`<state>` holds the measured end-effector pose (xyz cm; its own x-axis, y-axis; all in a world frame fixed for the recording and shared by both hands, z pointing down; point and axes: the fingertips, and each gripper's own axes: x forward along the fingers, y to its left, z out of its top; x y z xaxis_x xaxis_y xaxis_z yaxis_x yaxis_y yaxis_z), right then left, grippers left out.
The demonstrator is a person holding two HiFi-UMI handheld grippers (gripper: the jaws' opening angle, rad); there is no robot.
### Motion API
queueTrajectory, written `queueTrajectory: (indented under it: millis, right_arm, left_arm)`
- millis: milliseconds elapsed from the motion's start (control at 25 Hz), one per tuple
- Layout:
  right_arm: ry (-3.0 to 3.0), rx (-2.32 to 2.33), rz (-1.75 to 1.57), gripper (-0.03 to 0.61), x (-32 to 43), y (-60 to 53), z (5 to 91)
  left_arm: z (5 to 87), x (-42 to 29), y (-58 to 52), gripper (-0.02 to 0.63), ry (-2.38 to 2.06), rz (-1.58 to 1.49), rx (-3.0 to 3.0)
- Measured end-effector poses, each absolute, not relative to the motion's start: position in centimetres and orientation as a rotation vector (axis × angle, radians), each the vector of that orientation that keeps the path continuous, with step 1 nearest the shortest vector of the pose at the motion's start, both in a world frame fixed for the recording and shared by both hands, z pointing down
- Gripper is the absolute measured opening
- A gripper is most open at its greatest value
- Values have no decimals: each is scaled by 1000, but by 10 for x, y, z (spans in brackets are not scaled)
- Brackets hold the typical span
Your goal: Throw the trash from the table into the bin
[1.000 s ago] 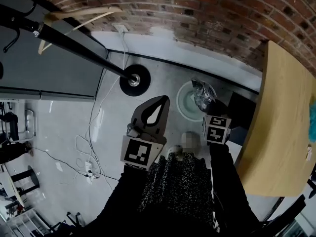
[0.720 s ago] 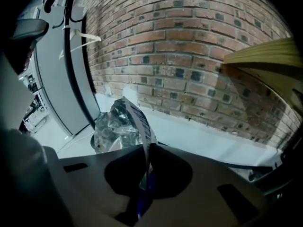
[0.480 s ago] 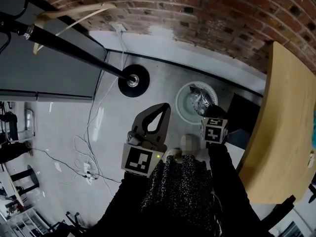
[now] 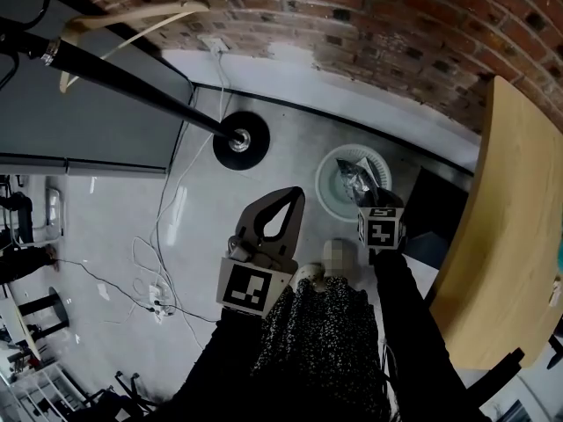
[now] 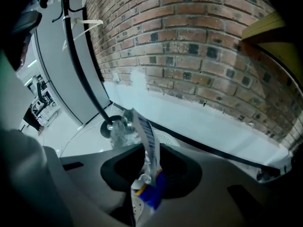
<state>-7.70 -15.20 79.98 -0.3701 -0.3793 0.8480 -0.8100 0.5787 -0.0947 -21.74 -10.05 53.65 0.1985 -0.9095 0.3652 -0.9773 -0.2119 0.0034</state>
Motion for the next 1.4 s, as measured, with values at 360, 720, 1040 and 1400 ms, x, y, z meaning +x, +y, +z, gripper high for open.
queueTrajectory:
  millis: [360, 720, 1040, 1400]
  right_arm:
    - [-1990, 921, 683, 110, -83, -146, 798]
    - [-2007, 937, 676, 110, -86, -146, 783]
    - [-2107, 980, 629, 109, -94, -143, 708]
    - [-2270, 1079, 522, 76, -100, -119, 580]
  left_arm:
    - [535, -220, -96, 6, -1806, 441, 2243]
    - [530, -221, -92, 6, -1796, 423, 2260]
    - [504, -221, -79, 6, -1780, 384, 2301]
    - [448, -220, -61, 6, -1757, 357, 2396]
